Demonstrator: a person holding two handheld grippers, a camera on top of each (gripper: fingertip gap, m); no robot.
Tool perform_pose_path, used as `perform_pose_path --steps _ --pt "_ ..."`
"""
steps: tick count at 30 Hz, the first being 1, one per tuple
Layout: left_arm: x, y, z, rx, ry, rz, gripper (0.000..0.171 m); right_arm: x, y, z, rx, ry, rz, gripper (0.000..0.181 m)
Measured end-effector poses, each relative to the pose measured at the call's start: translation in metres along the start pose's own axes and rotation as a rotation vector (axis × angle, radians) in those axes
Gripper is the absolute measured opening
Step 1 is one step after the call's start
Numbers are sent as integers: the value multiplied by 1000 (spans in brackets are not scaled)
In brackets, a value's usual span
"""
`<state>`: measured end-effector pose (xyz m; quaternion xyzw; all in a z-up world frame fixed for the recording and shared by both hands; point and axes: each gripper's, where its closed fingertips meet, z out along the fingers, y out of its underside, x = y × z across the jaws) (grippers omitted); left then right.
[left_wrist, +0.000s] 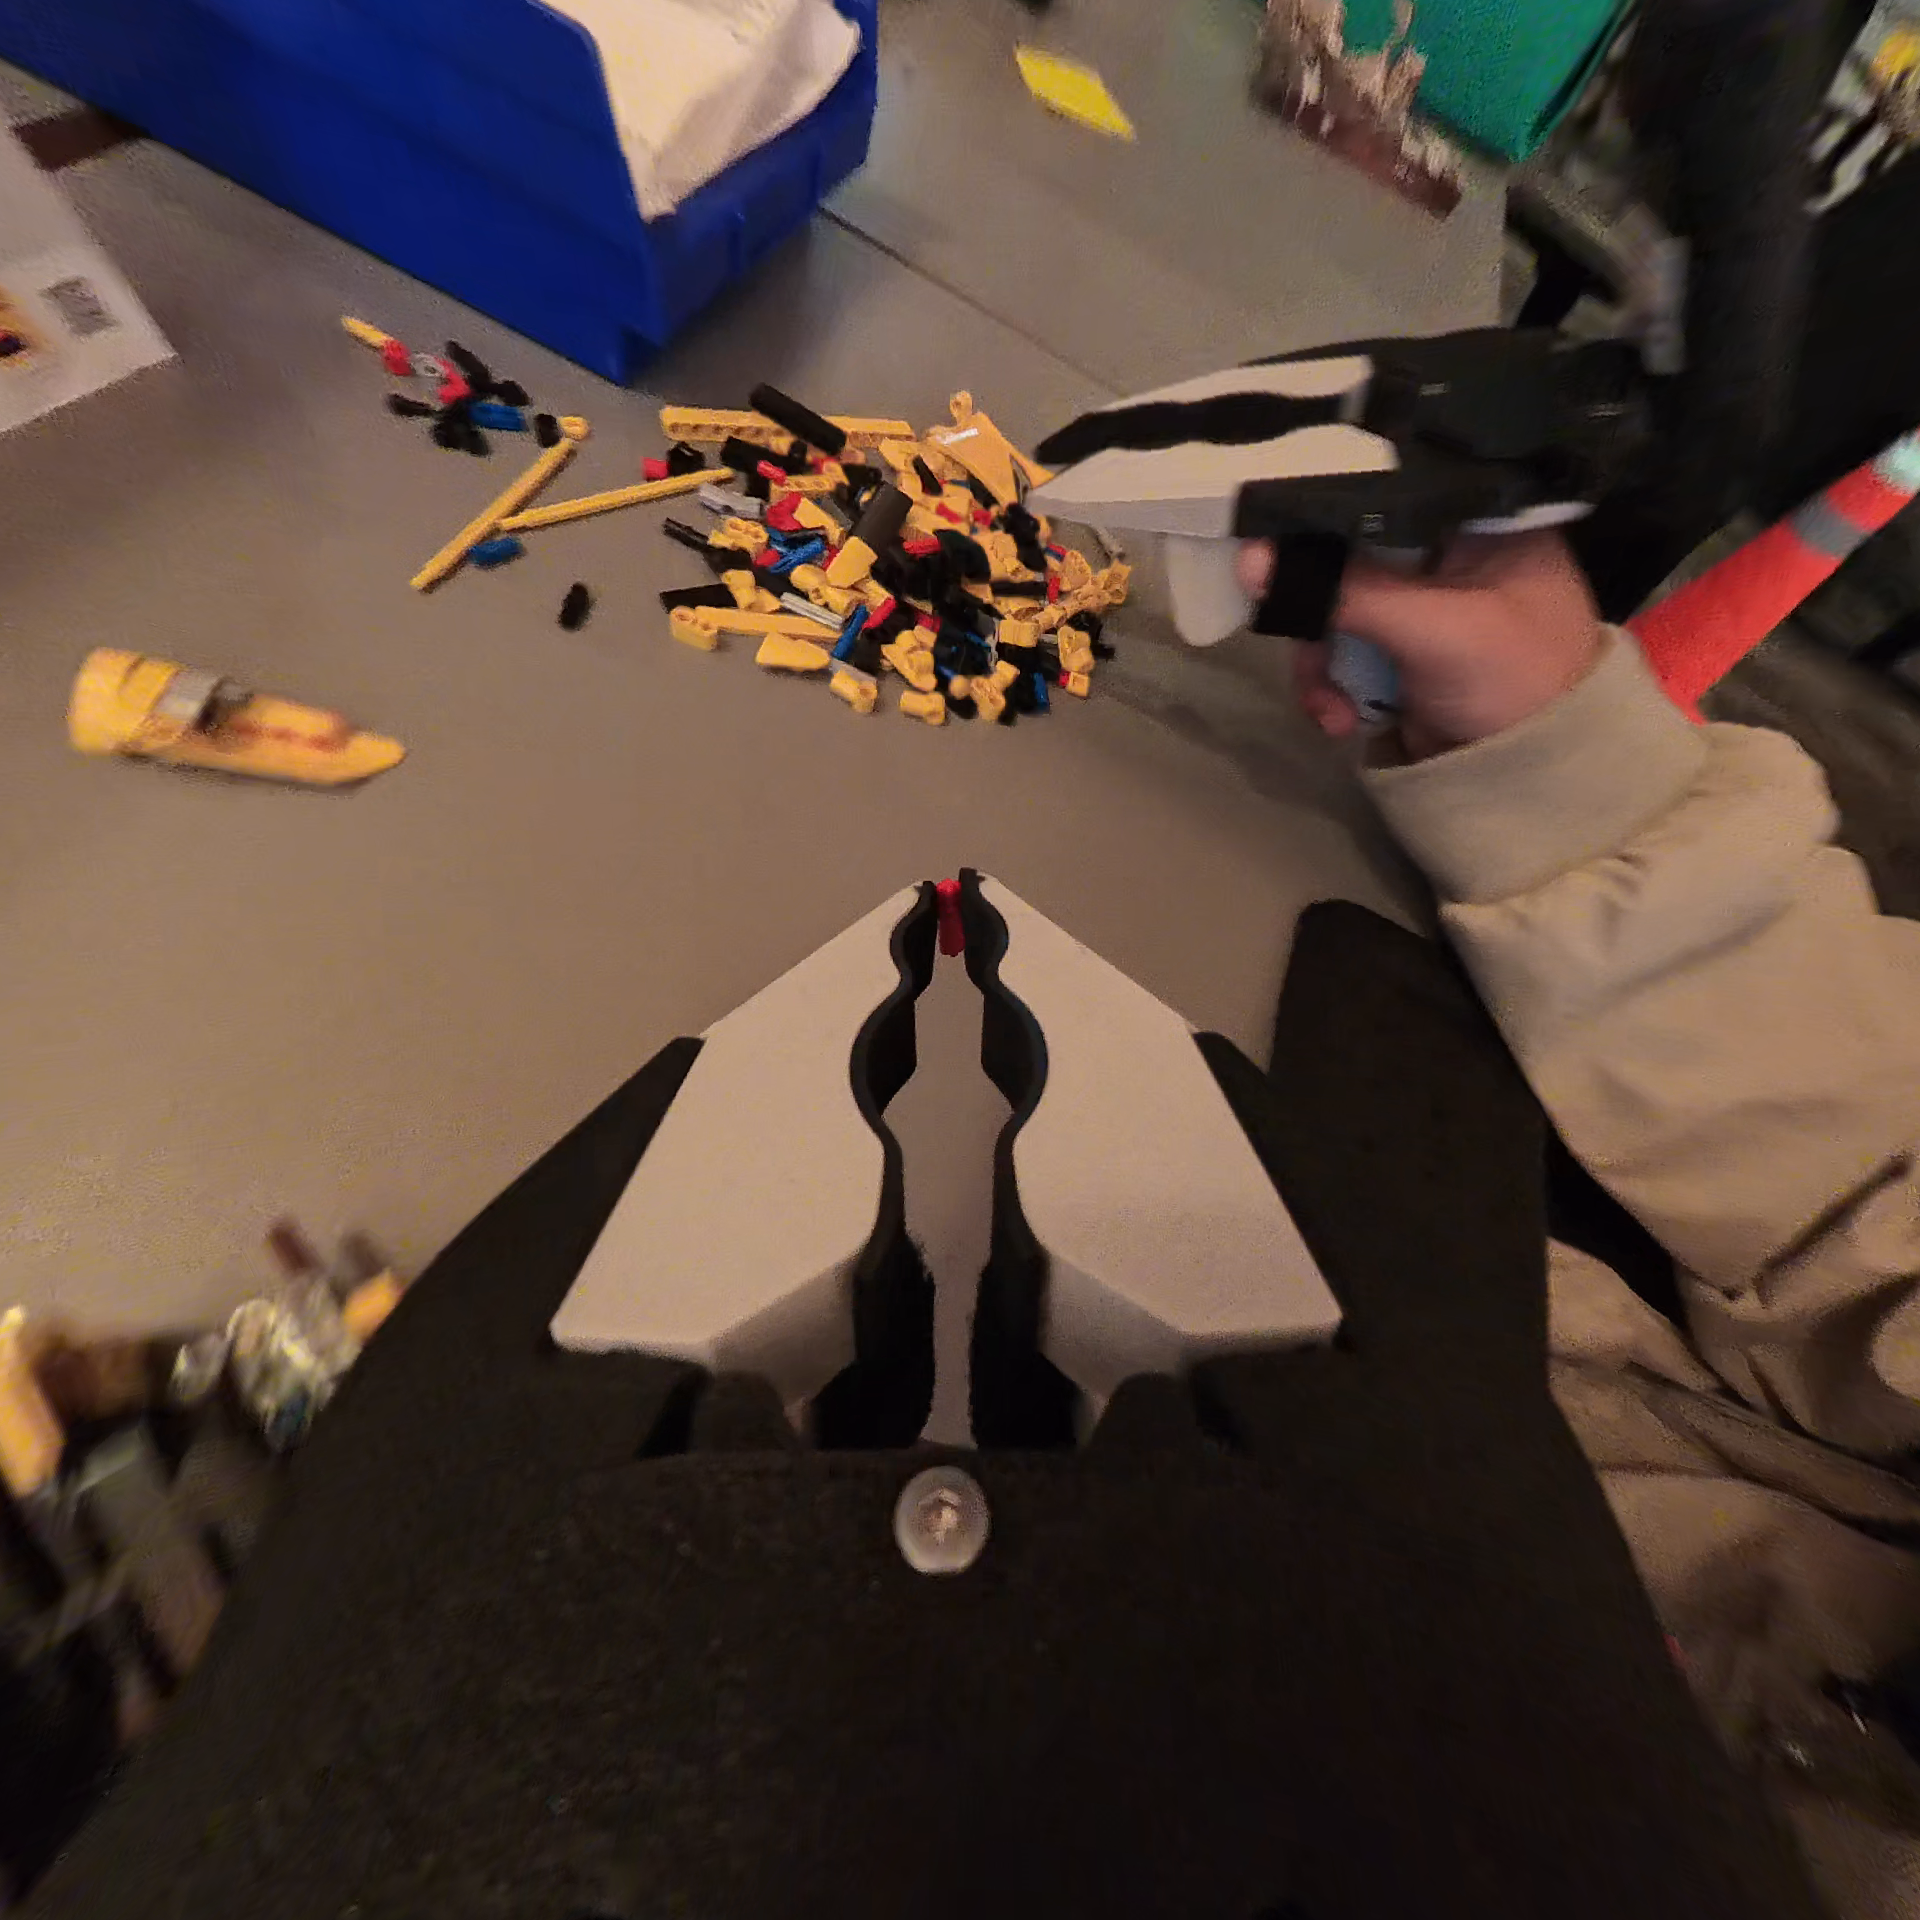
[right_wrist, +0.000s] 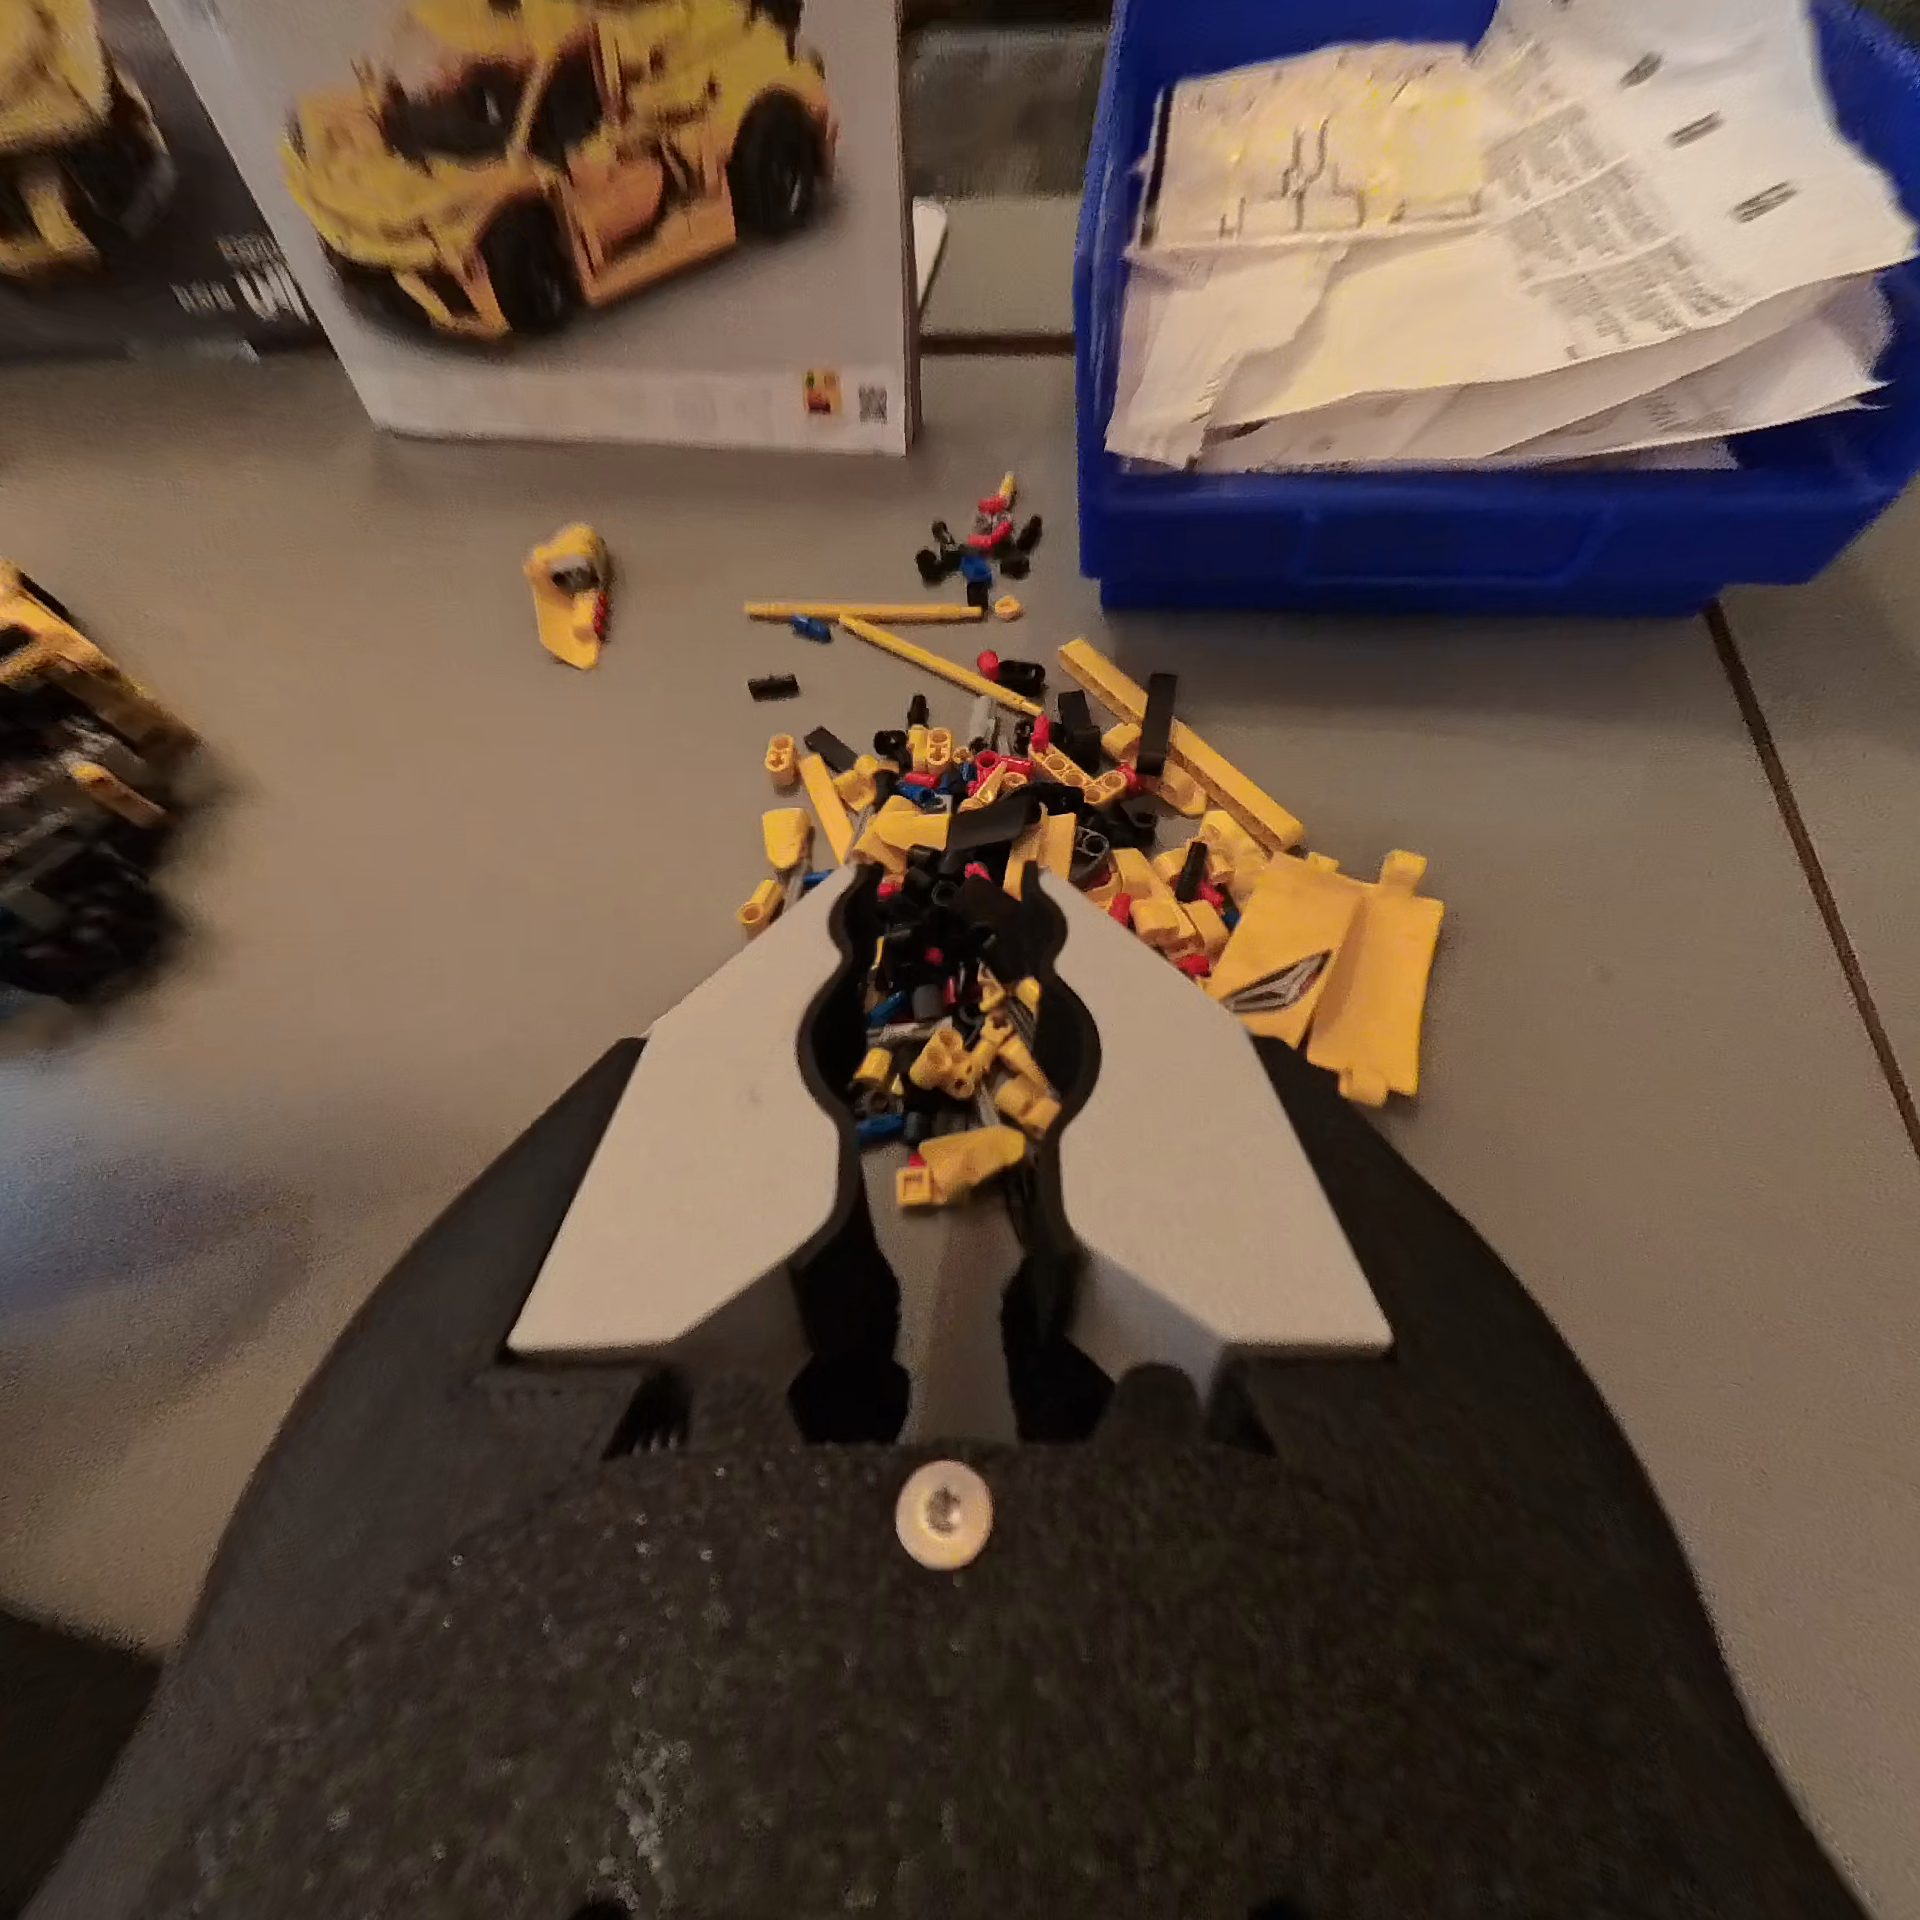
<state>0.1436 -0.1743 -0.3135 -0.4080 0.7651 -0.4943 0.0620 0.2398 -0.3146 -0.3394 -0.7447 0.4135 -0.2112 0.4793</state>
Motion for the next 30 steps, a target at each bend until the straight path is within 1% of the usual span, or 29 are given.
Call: perform_pose_path --steps 3,6,9,11,13,15,16,18,20,22,23,24,25,27,28,30 --pt "-8 -18 49 -94 11 21 3 1 11 -25 49 -8 77 24" --pt "-2 -37 96 -148 123 -2 3 -13 25 -43 107 -60 152 24" --pt "-17 -41 136 -216 81 35 3 -20 32 -53 141 -76 181 18" --pt "-23 -42 149 -223 66 47 3 -23 30 -56 157 -112 196 17" --pt "-28 -41 152 -216 50 71 4 -24 28 -60 171 -121 203 17" --pt "-31 -42 151 -214 38 68 20 -25 27 -63 185 -127 200 17" --pt "-32 -47 147 -191 34 65 23 -24 27 -64 185 -122 195 17" --pt "-32 -57 132 -147 35 65 29 -25 28 -62 171 -132 190 17" --pt "-32 -64 100 -123 4 92 33 -25 27 -63 173 -137 191 17" --pt "-32 -66 49 -69 -65 166 34 -32 25 -64 176 -166 173 17" --pt "-36 -63 19 -49 -126 204 34 -40 24 -64 171 -197 148 17" --pt "-40 -54 -12 -47 -188 230 34 -50 23 -64 165 -239 114 17" --pt "-43 -39 -42 -67 -240 244 34 -65 21 -65 164 -301 76 18" --pt "-48 5 -91 -147 -301 225 33 -100 19 -65 164 -441 -16 24" --pt "-48 30 -109 -188 -312 199 32 -118 23 -64 141 -492 -73 26" --pt "-44 80 -127 -271 -321 164 33 -150 39 -59 41 -577 -181 24"
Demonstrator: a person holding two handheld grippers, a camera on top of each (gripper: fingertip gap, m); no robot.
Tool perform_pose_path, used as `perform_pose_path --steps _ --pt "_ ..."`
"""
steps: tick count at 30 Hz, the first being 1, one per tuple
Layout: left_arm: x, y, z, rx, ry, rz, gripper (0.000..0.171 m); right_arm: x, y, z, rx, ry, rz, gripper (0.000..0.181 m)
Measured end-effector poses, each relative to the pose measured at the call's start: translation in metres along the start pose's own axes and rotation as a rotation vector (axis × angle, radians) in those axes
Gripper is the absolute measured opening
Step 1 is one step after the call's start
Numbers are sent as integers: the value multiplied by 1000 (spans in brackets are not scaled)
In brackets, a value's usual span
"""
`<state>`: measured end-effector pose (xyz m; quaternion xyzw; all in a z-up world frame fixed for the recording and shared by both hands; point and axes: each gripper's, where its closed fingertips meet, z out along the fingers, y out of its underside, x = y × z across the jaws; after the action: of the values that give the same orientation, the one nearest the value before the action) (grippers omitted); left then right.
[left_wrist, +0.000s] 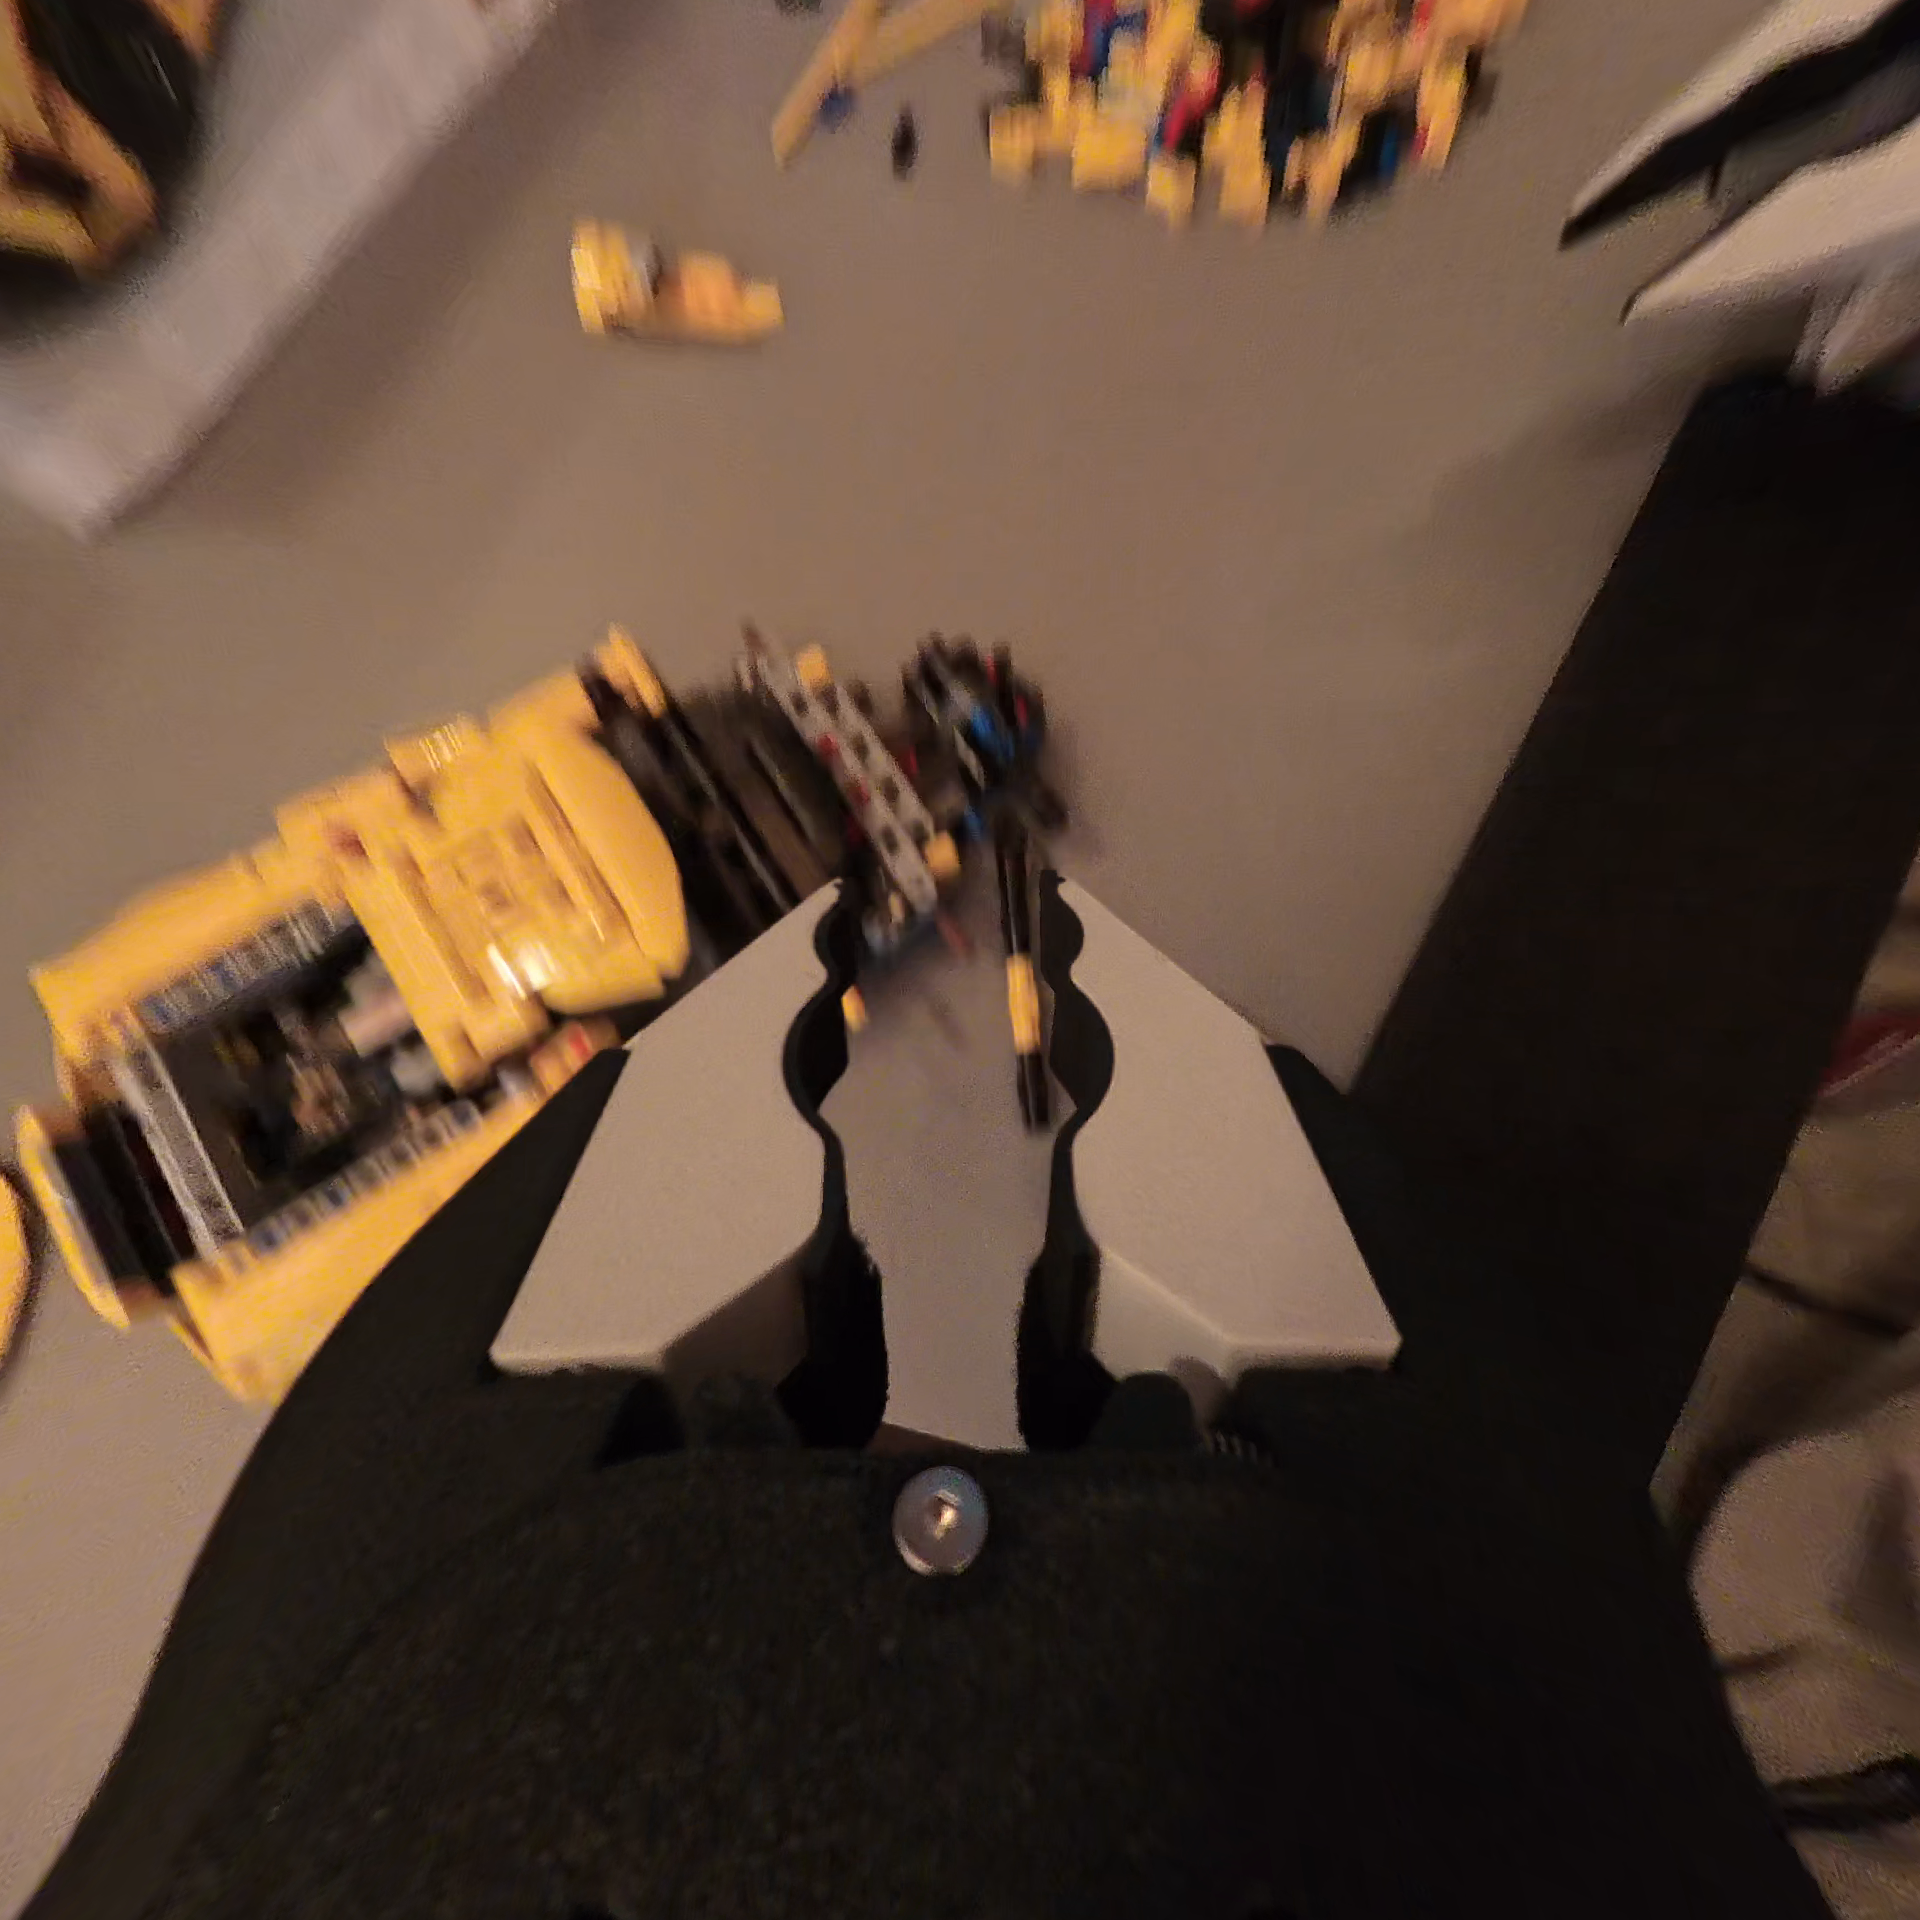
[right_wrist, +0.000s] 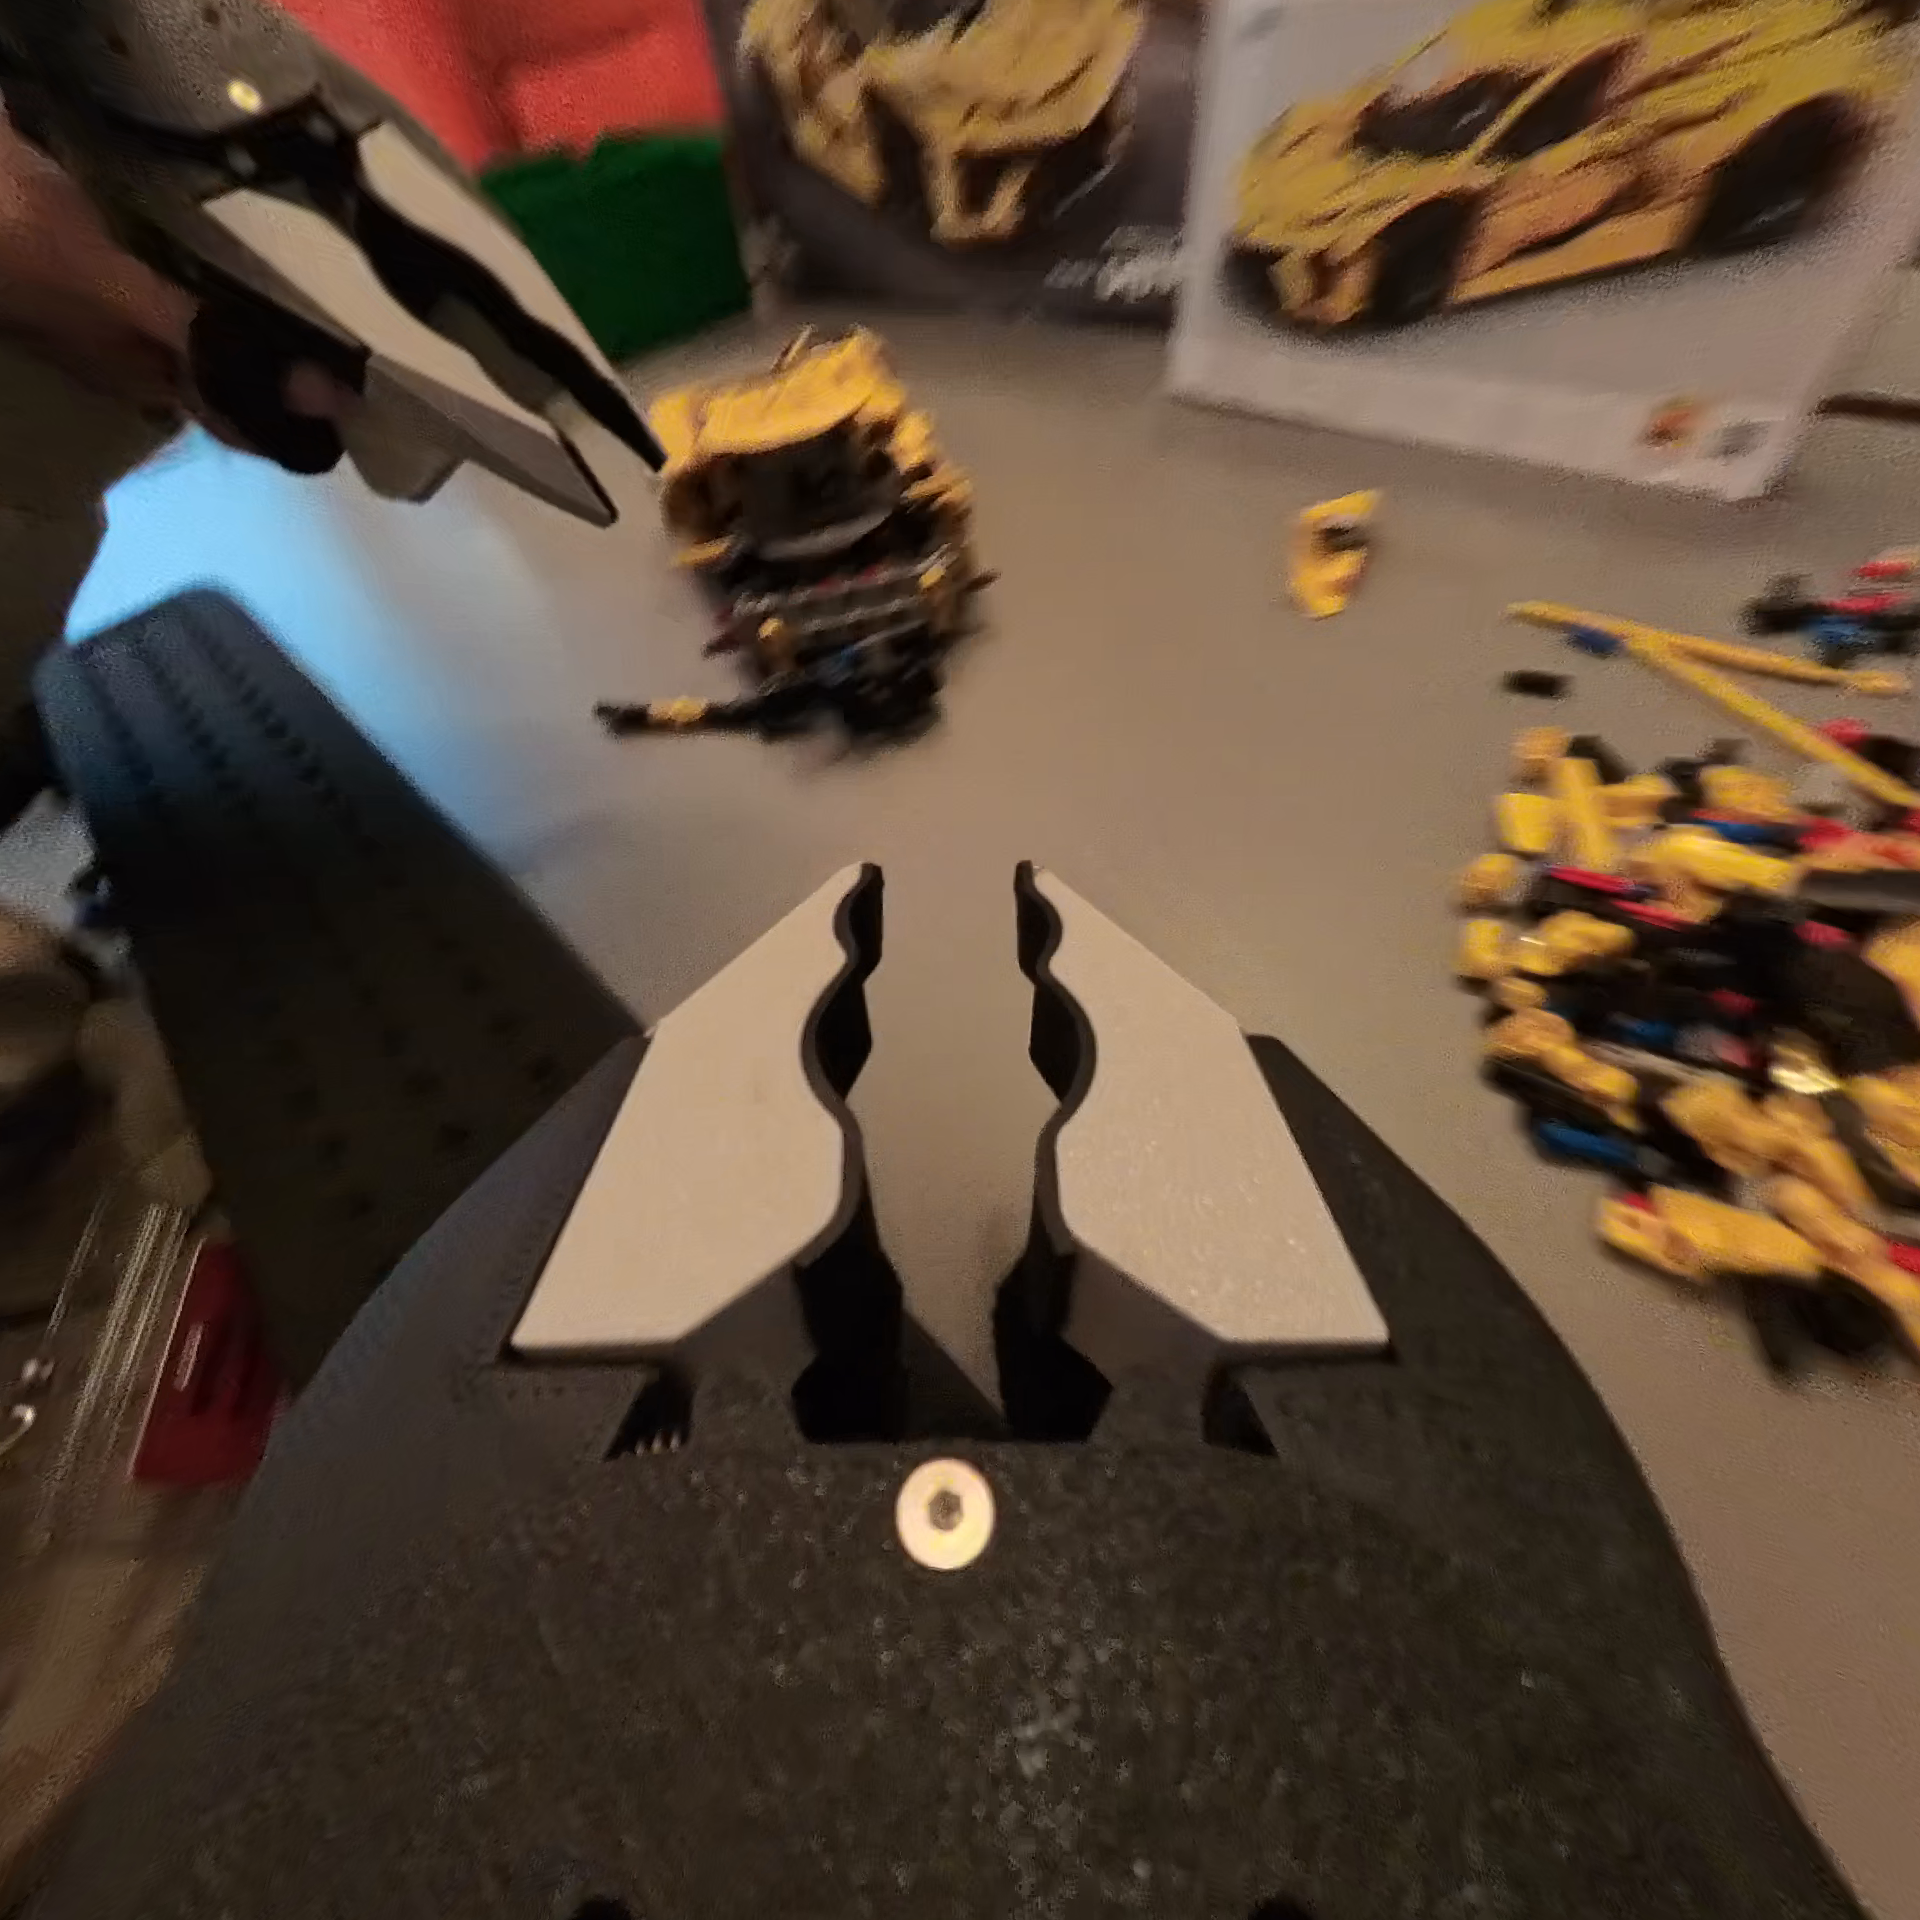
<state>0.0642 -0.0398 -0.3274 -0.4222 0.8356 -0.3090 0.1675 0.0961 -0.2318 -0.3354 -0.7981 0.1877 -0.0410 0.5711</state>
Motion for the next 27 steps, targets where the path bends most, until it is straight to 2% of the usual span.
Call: perform_pose_path --steps 3,5,8,10,11,13,14,16,18,20,24,27 --pt "8 45 11 -54 -35 -23 34 -22 8 23 -122 -46 -128 16" --pt "14 54 21 -40 -16 -65 33 -32 3 31 -132 -40 -190 16" --pt "18 62 36 -38 23 -123 33 -55 -6 42 -116 -113 -232 25" --pt "20 63 44 -33 40 -139 30 -59 -8 52 -137 -110 -163 26" --pt "28 62 45 -35 87 -125 12 -60 -9 58 -143 -116 -100 31" --pt "42 61 45 -42 160 -69 6 -74 -9 72 -157 -195 64 46" --pt "43 60 43 -23 139 4 6 -81 -5 79 -190 -243 138 55" --pt "45 51 32 72 56 212 6 -89 1 91 -244 -283 197 58" --pt "46 39 16 169 -30 347 6 -93 -5 97 -218 -309 235 54" --pt "51 24 -4 291 -94 452 6 -106 -19 98 -167 -424 321 44" --pt "50 25 -20 309 -157 523 6 -112 -37 96 -78 -533 475 16" --pt "51 29 -25 326 -157 524 6 -117 -41 94 -61 -557 514 17"
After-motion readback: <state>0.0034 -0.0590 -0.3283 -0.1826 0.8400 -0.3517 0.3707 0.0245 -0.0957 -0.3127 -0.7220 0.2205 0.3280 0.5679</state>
